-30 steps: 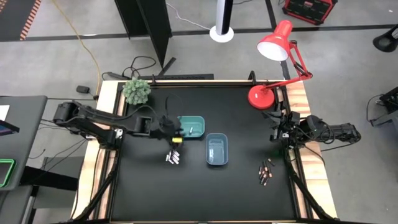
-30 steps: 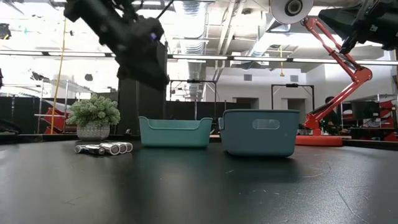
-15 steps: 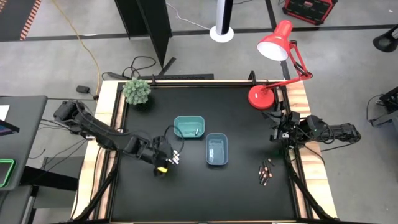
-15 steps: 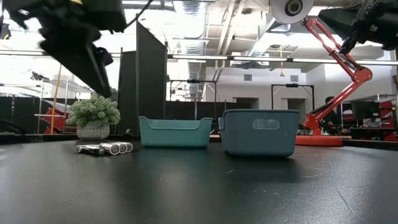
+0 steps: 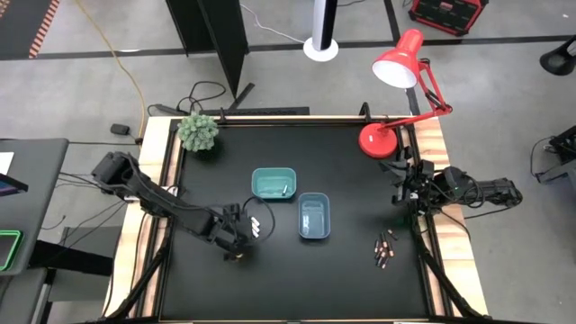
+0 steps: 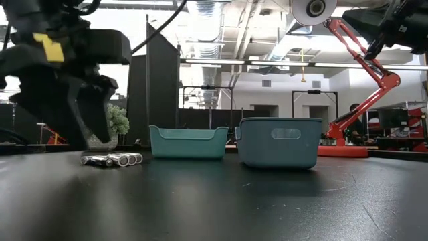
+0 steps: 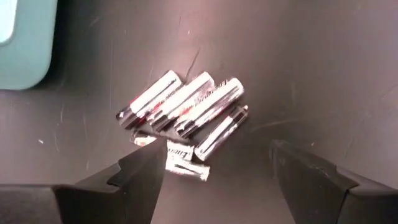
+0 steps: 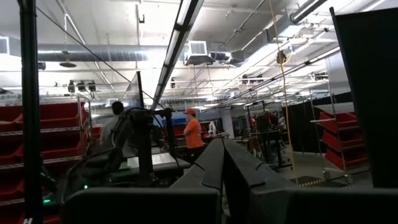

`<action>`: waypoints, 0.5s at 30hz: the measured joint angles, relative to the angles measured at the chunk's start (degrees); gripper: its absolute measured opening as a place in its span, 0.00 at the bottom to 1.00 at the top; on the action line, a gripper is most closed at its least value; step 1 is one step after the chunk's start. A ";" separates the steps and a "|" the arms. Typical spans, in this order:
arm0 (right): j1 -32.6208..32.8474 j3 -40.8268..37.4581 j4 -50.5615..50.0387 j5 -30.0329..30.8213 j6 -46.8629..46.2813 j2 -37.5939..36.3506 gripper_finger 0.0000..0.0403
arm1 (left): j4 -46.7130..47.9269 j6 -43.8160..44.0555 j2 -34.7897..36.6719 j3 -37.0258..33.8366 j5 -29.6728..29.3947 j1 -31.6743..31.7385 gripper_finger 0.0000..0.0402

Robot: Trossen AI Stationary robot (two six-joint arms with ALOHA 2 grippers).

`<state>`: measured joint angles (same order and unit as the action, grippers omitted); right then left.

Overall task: Sort batteries
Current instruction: Put the silver battery into the light blue bin

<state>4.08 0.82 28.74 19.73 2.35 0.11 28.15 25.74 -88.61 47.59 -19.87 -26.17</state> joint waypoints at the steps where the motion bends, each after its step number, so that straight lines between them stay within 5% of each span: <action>1: 0.00 0.00 0.01 0.00 0.00 -0.01 0.07 | 1.24 0.12 -0.33 0.00 0.00 0.09 0.70; 15: 0.00 0.00 -0.05 -0.01 -0.85 0.00 0.07 | 4.03 -3.48 -0.56 -1.01 3.81 5.06 0.70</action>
<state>4.08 0.82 28.69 19.71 1.50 0.12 32.18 22.25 -89.17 46.58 -16.06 -21.12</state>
